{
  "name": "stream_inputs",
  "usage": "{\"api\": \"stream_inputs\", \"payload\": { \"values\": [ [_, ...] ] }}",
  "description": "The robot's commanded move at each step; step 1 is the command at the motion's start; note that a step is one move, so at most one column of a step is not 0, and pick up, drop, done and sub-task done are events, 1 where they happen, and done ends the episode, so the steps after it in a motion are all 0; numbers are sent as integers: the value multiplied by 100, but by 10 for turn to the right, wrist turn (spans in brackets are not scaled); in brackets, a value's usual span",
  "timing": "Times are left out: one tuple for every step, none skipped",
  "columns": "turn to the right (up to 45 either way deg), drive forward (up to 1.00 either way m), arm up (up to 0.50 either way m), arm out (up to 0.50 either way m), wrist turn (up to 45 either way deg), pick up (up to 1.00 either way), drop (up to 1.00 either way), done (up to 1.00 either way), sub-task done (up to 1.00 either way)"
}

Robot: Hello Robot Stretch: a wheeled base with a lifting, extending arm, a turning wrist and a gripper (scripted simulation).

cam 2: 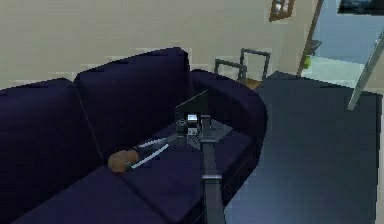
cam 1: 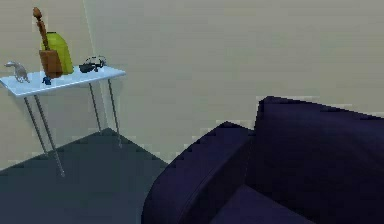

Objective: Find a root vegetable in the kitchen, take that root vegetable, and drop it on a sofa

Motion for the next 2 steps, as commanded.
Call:
{"api": "stream_inputs", "payload": {
  "values": [
    [0,0,0,0,0,0,100,0,0],
    [0,0,10,0,0,0,0,0,0]
  ]
}}
